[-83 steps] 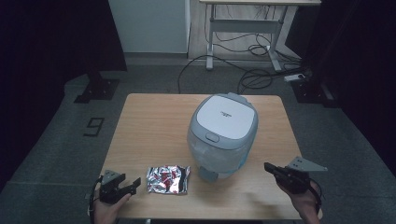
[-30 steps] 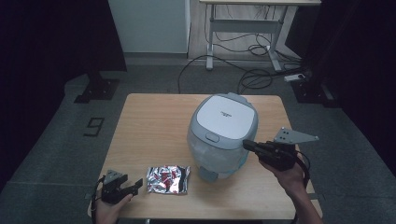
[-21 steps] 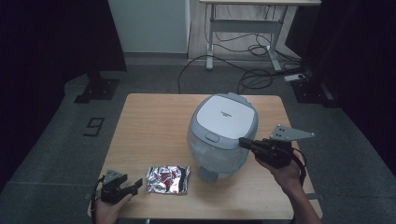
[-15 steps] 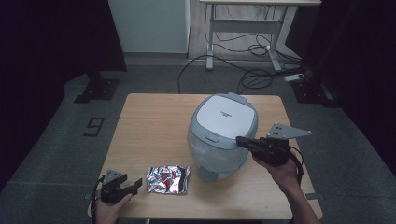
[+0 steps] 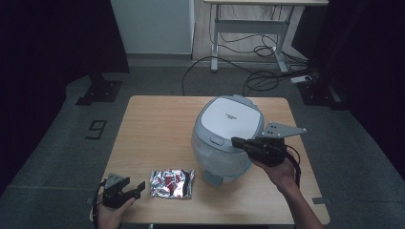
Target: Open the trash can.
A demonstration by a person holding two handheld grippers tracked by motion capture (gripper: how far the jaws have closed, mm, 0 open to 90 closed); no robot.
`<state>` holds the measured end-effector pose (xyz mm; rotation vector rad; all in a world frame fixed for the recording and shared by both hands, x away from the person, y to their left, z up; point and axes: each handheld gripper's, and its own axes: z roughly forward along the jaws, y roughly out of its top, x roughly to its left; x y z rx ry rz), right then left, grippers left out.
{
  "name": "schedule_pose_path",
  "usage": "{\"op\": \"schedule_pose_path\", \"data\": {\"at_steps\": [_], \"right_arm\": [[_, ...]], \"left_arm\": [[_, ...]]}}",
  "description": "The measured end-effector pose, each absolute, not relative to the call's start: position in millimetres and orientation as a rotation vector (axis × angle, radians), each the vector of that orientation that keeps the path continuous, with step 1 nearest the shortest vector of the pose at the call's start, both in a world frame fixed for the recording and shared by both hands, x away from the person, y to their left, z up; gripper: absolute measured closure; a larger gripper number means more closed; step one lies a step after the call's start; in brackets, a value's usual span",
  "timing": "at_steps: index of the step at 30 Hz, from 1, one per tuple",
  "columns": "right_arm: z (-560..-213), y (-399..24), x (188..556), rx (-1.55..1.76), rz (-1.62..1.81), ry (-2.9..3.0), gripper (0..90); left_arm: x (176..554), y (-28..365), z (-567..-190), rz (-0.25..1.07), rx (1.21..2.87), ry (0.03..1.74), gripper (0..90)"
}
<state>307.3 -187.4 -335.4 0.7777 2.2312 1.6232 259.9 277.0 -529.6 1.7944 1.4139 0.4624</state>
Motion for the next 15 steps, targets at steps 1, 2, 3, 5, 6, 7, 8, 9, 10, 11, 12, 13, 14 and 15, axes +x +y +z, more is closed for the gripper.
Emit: {"op": "schedule_pose_path", "data": {"at_steps": [1, 2, 3, 5, 6, 7, 8, 9, 10, 11, 12, 13, 14, 15], "right_arm": [[-336, -185, 308, 0.776, 1.623, 2.230, 89.9], [-335, -184, 308, 0.773, 1.622, 2.231, 89.8], [-335, -182, 309, 0.769, 1.623, 2.235, 89.9], [-335, -178, 310, 0.759, 1.618, 2.241, 89.9], [-334, -176, 311, 0.758, 1.618, 2.245, 89.9], [-334, -175, 311, 0.756, 1.620, 2.246, 89.9], [-334, -173, 312, 0.756, 1.624, 2.247, 89.9], [-334, -172, 313, 0.755, 1.629, 2.247, 89.8], [-334, -171, 314, 0.754, 1.632, 2.248, 89.9], [-335, -170, 314, 0.758, 1.638, 2.250, 89.9], [-335, -169, 315, 0.759, 1.642, 2.253, 89.9], [-335, -168, 316, 0.762, 1.645, 2.256, 89.8], [-336, -168, 316, 0.762, 1.649, 2.258, 89.8], [-336, -167, 316, 0.763, 1.652, 2.258, 89.8]], "left_arm": [[260, 277, -530, 0.464, 1.796, 1.416, 28.4], [260, 277, -530, 0.463, 1.794, 1.419, 28.4], [260, 277, -530, 0.463, 1.792, 1.420, 28.4], [260, 277, -530, 0.462, 1.790, 1.420, 28.5], [260, 277, -530, 0.461, 1.790, 1.420, 28.5], [260, 277, -530, 0.461, 1.792, 1.419, 28.5], [260, 277, -530, 0.460, 1.794, 1.416, 28.5], [260, 276, -530, 0.460, 1.796, 1.414, 28.5], [260, 276, -530, 0.464, 1.797, 1.411, 28.5], [260, 275, -529, 0.472, 1.798, 1.410, 28.6], [259, 275, -529, 0.479, 1.805, 1.408, 28.7], [259, 274, -529, 0.483, 1.803, 1.406, 28.6], [259, 274, -528, 0.485, 1.806, 1.405, 28.6], [259, 274, -528, 0.487, 1.807, 1.404, 28.6]]}}
